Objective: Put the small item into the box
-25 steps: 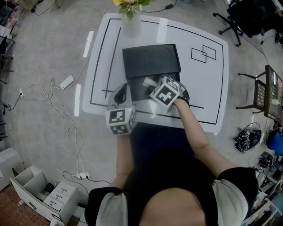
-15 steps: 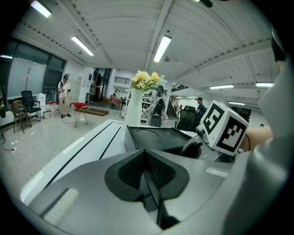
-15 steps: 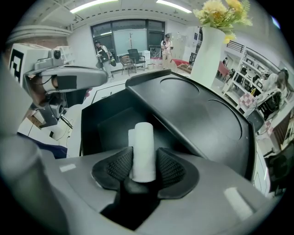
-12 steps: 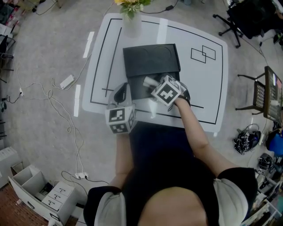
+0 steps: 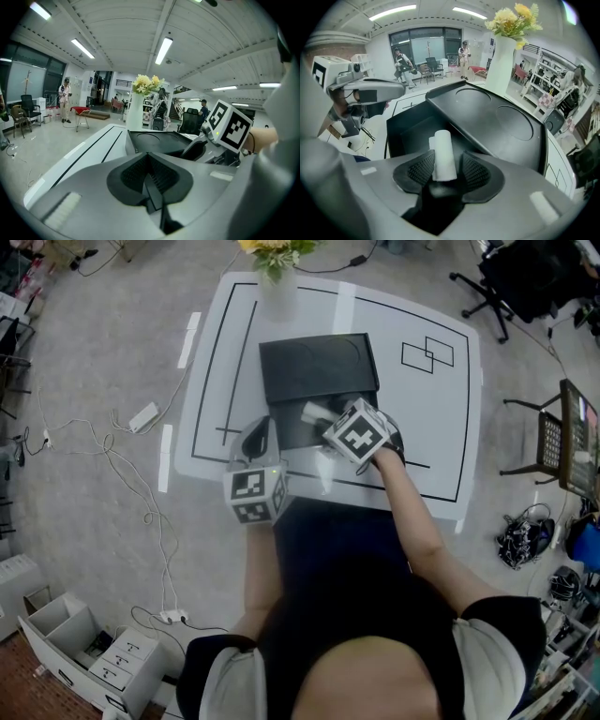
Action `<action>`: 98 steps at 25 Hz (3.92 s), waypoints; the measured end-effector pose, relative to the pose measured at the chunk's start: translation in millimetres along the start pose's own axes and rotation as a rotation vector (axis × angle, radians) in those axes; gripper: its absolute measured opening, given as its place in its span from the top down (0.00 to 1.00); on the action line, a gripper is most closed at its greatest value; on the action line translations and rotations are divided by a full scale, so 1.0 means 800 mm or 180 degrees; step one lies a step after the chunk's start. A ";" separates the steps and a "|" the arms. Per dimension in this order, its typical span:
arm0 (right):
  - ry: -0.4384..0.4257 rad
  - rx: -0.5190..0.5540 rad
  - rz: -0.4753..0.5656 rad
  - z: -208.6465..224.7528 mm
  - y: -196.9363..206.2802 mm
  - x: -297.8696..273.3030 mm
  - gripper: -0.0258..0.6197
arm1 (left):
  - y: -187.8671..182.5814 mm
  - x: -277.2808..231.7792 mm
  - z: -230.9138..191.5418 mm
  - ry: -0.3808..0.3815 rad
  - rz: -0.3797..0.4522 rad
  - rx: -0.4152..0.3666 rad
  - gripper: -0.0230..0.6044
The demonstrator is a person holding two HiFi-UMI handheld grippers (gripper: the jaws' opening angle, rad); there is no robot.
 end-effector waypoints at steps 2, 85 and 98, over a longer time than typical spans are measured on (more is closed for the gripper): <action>0.0004 0.0008 0.0044 0.001 -0.001 0.004 0.66 | -0.002 0.001 0.002 0.0000 0.0010 -0.0010 0.95; 0.0104 -0.1581 0.2884 0.059 0.107 0.237 0.96 | -0.076 0.043 0.141 0.0354 0.0411 -0.0288 0.95; 0.0106 -0.1508 0.2824 0.049 0.092 0.224 0.96 | -0.067 0.044 0.129 0.0314 0.0392 -0.0266 0.95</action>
Point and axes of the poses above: the fingertips, and each gripper's own axes: x backward along the fingers, z to its right, y out of its underside, the point moved 3 cm from there along x, backward along the fingers, and after that the axes turned 15 degrees about -x, right-handed, at the moved point
